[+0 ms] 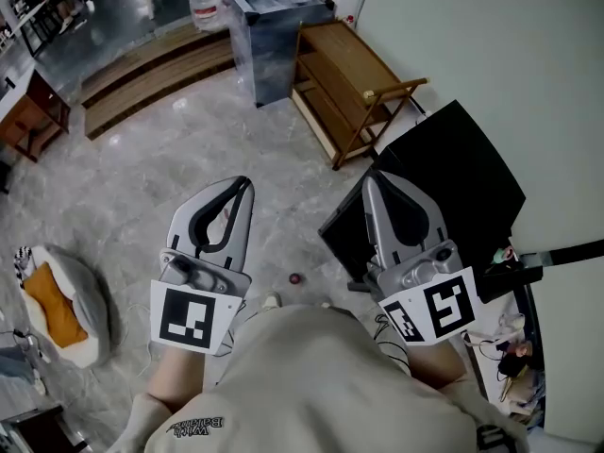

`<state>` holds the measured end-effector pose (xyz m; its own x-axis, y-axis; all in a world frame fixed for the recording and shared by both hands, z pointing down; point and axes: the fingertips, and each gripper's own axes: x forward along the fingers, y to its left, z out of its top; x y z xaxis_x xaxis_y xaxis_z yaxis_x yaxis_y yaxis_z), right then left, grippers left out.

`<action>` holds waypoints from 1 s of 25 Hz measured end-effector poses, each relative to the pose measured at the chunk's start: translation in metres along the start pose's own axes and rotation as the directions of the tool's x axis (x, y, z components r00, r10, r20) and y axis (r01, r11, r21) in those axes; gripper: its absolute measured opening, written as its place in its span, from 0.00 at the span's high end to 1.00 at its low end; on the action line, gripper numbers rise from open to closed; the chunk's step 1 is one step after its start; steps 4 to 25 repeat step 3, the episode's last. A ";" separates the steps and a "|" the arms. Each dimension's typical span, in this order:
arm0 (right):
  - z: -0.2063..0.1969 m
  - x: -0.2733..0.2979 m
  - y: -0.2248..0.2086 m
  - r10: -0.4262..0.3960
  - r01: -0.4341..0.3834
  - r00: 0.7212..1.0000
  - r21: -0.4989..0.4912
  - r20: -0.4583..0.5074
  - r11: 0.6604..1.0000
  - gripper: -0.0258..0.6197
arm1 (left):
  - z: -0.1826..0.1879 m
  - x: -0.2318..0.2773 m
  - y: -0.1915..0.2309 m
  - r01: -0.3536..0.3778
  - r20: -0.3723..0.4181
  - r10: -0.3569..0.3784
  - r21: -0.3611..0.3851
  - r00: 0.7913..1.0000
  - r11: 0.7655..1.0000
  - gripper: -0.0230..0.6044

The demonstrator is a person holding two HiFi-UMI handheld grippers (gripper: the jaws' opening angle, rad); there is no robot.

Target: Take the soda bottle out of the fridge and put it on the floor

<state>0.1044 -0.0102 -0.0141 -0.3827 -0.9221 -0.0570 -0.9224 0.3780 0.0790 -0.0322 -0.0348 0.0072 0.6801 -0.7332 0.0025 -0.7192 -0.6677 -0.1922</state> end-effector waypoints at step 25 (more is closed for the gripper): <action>-0.001 -0.005 0.000 -0.001 0.001 1.000 -0.005 -0.004 1.000 0.97 | 0.001 -0.002 -0.005 0.003 -0.001 -0.003 0.001 1.000 1.000 0.95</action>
